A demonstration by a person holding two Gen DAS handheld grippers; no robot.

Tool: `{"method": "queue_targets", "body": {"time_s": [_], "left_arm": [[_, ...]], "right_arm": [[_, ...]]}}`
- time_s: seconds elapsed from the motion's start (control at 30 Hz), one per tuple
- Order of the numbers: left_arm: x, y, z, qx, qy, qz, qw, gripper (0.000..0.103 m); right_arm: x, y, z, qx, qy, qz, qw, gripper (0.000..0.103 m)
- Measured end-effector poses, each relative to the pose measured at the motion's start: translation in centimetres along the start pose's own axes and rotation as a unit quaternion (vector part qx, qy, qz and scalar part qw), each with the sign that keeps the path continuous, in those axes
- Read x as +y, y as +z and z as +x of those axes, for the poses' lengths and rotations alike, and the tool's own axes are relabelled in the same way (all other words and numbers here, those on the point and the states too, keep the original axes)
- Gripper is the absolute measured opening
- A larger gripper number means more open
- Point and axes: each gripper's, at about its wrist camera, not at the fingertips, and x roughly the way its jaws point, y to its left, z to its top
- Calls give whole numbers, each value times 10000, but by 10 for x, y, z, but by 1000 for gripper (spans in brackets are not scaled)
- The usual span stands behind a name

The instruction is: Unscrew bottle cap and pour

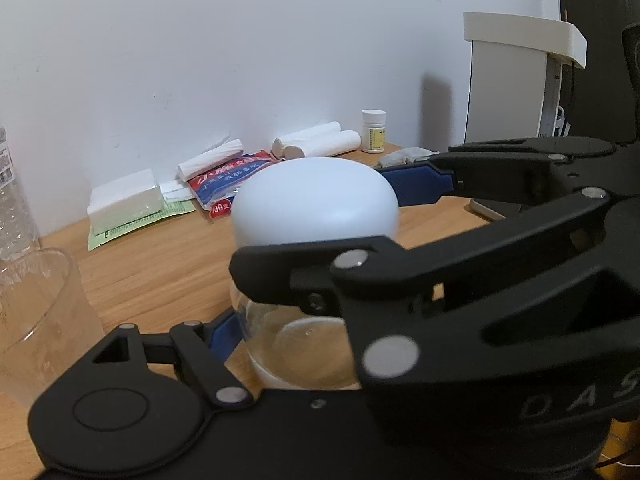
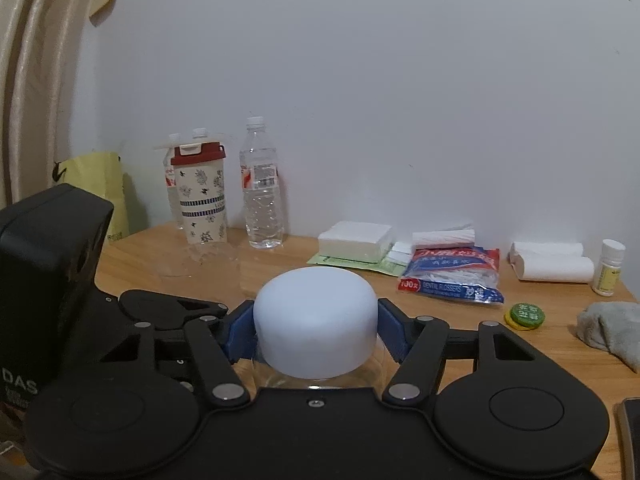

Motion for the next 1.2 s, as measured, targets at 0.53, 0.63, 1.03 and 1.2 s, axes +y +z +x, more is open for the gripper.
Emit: {"method": "queue_targets", "body": {"time_s": [0.53, 0.63, 1.03, 1.2], "left_arm": [[7, 1, -1, -96, -320, 41, 9994, 78], [11, 3, 2, -81, -416, 49, 9991, 78], [18, 4, 0, -64, -736, 313, 9968, 78], [19, 3, 0, -65, -759, 234, 9968, 78]], "right_arm": [[-9, 2, 0, 59, 337, -240, 9991, 69], [-14, 2, 0, 24, 472, -309, 9984, 68], [-46, 4, 6, 14, 1450, -402, 9886, 68], [-56, 4, 8, 4, 1793, -485, 9826, 68]]}}
